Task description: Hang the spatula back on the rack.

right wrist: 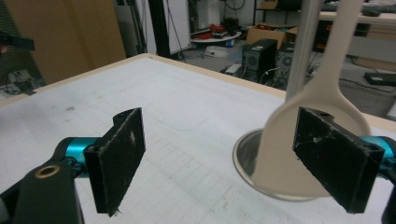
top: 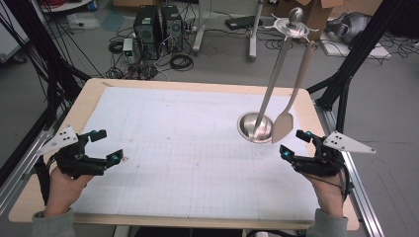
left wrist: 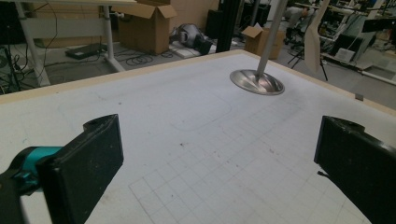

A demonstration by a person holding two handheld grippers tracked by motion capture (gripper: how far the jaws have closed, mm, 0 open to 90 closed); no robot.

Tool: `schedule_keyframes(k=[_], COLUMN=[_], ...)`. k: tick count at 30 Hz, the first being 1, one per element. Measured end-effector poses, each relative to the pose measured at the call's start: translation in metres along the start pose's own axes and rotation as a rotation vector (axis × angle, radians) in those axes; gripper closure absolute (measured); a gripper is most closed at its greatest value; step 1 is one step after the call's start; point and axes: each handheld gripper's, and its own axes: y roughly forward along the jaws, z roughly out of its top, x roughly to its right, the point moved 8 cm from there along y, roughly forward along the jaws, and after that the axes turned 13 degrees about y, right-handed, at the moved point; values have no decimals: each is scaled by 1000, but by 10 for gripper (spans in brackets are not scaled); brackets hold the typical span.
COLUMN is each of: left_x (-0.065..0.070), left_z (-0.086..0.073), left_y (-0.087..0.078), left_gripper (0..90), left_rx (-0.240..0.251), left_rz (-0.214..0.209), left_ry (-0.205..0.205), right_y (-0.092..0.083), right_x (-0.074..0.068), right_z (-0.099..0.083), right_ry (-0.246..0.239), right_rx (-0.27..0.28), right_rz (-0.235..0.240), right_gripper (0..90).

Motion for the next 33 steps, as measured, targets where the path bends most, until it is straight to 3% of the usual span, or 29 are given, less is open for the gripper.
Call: schedule_keyframes(k=[11, 20, 25, 33], left_x=[1, 2, 1, 5], left_z=[2, 6, 9, 12], left_y=[0, -3, -4, -2], left_gripper=[17, 17, 17, 17], left_rx=[11, 31, 43, 58], left_rz=[2, 5, 11, 4], left_ry=[3, 8, 11, 10], right_y=[-9, -11, -11, -8], right_x=[6, 5, 8, 7], right_z=[-11, -13, -16, -16], right_ry=[0, 12, -2, -14], right_rx=[34, 55, 47, 54], right_rz=[-60, -39, -59, -51], right_gripper=[156, 156, 155, 155])
